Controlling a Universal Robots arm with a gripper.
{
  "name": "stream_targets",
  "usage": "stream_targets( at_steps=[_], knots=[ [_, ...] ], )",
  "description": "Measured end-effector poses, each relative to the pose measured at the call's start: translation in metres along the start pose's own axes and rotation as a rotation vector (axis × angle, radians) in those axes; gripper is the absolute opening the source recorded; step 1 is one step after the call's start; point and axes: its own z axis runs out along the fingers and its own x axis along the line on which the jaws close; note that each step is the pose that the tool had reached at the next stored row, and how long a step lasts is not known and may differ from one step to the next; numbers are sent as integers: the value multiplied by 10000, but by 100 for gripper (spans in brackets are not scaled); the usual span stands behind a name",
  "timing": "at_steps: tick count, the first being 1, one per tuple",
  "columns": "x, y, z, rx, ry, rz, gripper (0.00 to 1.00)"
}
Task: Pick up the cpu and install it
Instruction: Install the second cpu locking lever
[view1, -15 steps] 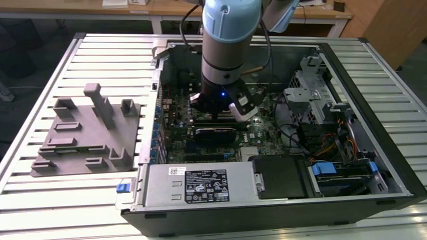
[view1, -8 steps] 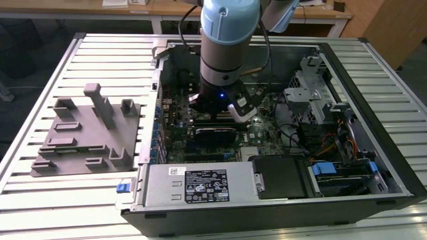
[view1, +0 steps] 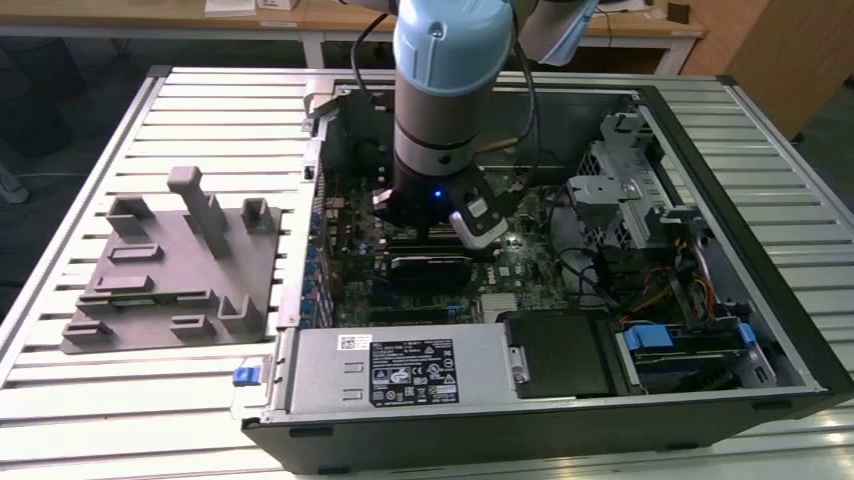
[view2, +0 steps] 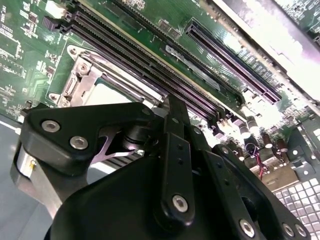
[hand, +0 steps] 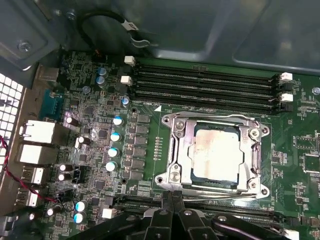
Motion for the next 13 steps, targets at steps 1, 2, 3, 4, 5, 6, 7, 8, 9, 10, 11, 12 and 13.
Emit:
stream_targets(
  at_steps=[1, 2, 3, 4, 5, 6, 7, 8, 9, 10, 11, 12, 13],
  knots=[
    [1, -2, 3, -30, -2, -1, 11],
    [2, -3, 9, -67, -6, -2, 11],
    [2, -5, 14, -103, -9, -2, 11],
    [2, -6, 22, -131, -11, -3, 11],
    [2, -8, 31, -150, -14, -3, 11],
    [3, -10, 39, -166, -14, -3, 11],
    [4, -12, 47, -188, -16, -4, 11],
    [6, -14, 54, -212, -18, -5, 11],
    [10, -15, 59, -236, -19, -5, 11],
    [14, -15, 64, -260, -21, -6, 11],
    [19, -16, 68, -282, -23, -5, 11],
    [23, -17, 70, -303, -25, -6, 11],
    [27, -20, 71, -315, -26, -6, 11]
  ],
)
